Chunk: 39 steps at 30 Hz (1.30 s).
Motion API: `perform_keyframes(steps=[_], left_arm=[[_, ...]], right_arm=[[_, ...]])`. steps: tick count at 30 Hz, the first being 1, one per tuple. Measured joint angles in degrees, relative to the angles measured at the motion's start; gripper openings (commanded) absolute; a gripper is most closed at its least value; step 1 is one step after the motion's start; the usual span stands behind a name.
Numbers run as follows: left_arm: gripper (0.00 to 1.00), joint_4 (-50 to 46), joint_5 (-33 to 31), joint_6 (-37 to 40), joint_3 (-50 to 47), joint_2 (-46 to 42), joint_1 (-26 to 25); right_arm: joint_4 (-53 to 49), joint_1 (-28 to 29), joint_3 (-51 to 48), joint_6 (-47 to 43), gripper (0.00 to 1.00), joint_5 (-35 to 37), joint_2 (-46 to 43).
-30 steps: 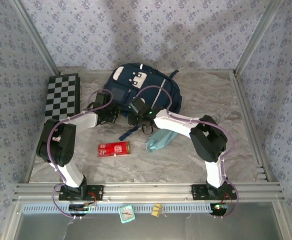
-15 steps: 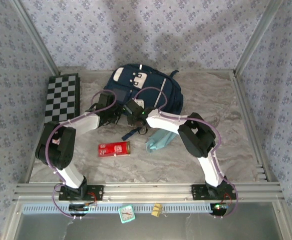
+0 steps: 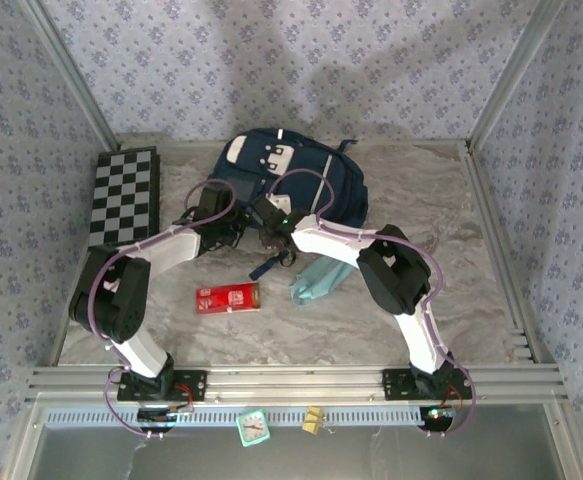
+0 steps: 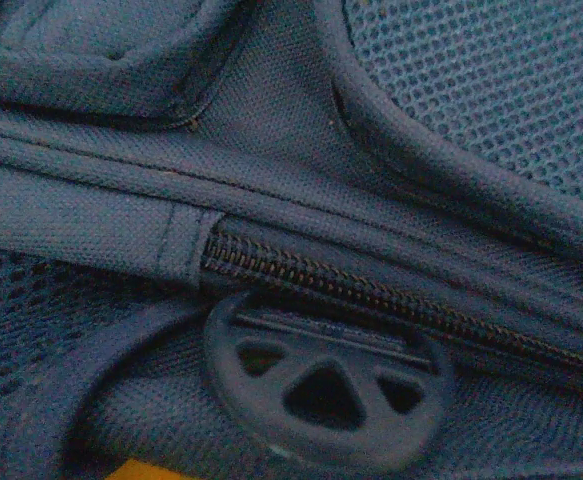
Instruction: Pack books, pencil case, and school supplies into a backpack
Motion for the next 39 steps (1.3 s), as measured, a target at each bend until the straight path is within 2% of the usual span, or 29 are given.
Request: perform_keyframes(steps=[11, 18, 31, 39], left_arm=[[0.0, 0.1, -0.4, 0.0, 0.0, 0.0, -0.5], [0.0, -0.9, 0.3, 1.2, 0.2, 0.0, 0.8], [0.0, -3.9, 3.9, 4.5, 1.1, 0.1, 7.3], [0.0, -8.3, 9.7, 9.6, 10.4, 6.6, 12.6]], right_arm=[[-1.9, 0.3, 0.4, -5.8, 0.0, 3.5, 0.3], [-1.2, 0.4, -5.7, -7.5, 0.0, 3.3, -3.4], [-0.1, -2.2, -17.9, -11.2, 0.0, -2.2, -13.4], [1.0, -4.6, -19.7, -15.8, 0.0, -7.8, -18.8]])
